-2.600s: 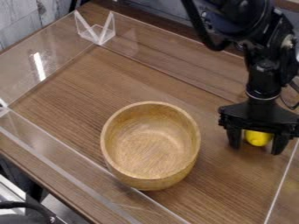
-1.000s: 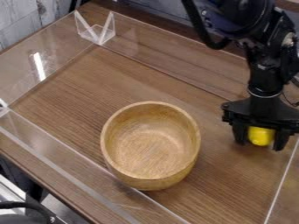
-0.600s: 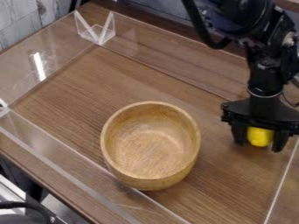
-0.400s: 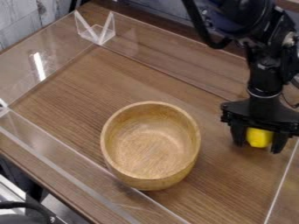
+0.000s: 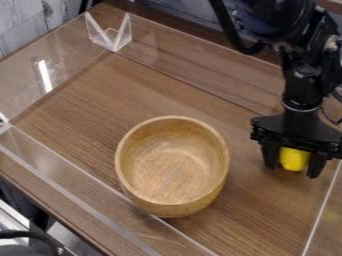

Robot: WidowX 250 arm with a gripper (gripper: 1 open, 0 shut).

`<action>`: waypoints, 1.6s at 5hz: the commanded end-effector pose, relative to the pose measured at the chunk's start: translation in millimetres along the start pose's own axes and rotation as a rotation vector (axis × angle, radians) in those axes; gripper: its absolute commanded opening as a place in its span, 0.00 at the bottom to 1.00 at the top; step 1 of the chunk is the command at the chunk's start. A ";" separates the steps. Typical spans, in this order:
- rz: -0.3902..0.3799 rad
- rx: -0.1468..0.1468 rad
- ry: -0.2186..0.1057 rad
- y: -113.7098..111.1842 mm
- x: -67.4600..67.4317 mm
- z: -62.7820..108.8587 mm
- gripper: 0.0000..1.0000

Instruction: Put the lemon in the brown bowl

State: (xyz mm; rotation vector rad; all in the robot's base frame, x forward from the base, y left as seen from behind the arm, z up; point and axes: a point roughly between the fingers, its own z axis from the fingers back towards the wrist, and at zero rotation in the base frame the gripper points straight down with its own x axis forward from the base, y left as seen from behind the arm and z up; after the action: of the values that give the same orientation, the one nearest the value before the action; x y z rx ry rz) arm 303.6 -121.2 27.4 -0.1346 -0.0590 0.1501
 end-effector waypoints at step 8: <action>-0.158 -0.012 0.017 -6.1 -9.3 58.2 0.00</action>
State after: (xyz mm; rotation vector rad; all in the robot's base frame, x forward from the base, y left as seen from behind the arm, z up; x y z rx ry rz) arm 283.4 -117.8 62.8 -0.1181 0.0205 0.0072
